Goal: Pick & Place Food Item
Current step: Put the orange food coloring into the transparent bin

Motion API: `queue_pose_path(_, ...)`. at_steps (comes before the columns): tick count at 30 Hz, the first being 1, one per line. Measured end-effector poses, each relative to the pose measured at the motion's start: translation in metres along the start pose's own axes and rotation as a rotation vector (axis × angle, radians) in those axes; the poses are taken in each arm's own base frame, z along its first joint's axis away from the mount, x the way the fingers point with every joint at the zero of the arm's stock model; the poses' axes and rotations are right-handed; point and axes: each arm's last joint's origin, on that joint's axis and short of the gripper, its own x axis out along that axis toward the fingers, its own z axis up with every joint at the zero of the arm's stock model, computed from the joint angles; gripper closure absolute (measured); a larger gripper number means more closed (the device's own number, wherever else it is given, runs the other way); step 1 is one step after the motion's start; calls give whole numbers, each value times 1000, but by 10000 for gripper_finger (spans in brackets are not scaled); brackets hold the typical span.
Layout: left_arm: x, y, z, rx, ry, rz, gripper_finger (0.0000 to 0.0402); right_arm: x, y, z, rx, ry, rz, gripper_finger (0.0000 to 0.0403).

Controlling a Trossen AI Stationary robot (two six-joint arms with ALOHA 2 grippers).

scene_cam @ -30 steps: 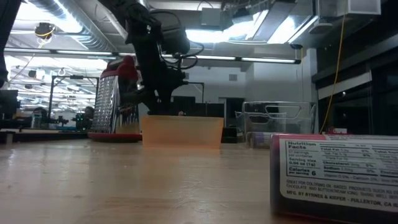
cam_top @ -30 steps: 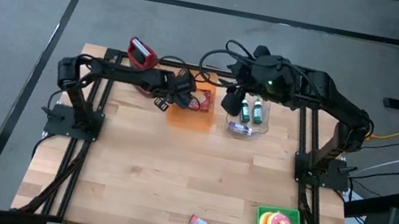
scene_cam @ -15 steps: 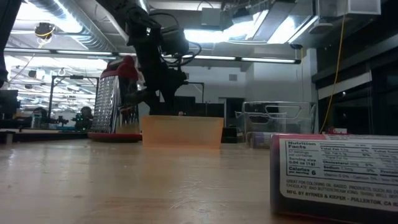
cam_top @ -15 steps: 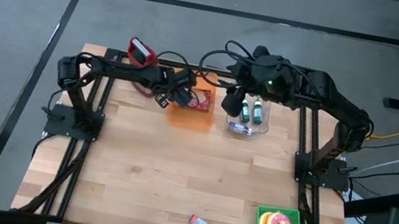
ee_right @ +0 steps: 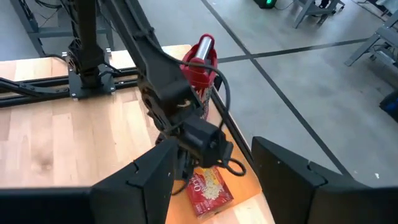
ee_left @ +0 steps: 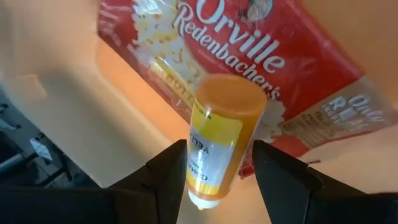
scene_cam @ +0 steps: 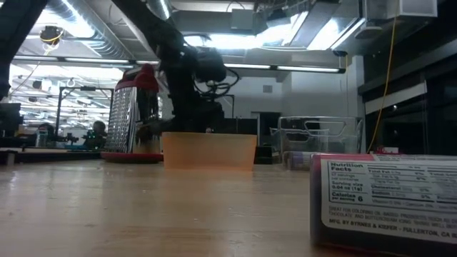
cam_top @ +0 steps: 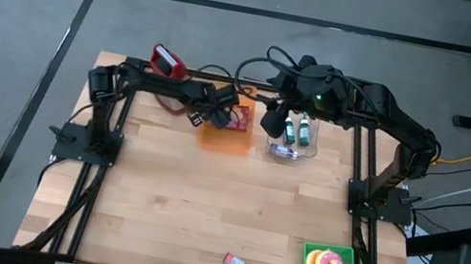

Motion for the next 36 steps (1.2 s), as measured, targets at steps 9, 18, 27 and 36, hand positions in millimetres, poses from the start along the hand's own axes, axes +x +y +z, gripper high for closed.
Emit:
queue_pose_path(9, 20, 20, 4, 25, 19, -63, 224, 0, 0, 0, 8, 1, 3, 192)
queue_pose_path(18, 29, 24, 3, -53, 4, -119, 225, 0, 1, 0, 7, 2, 22, 192)
queue_pose_path(27, 26, 25, 4, -150, 26, -131, 308, 0, 1, 0, 15, 3, 28, 192)
queue_pose_path(36, -12, 67, 17, -236, -104, -67, 326, 0, 1, 0, 32, -1, 29, 192)
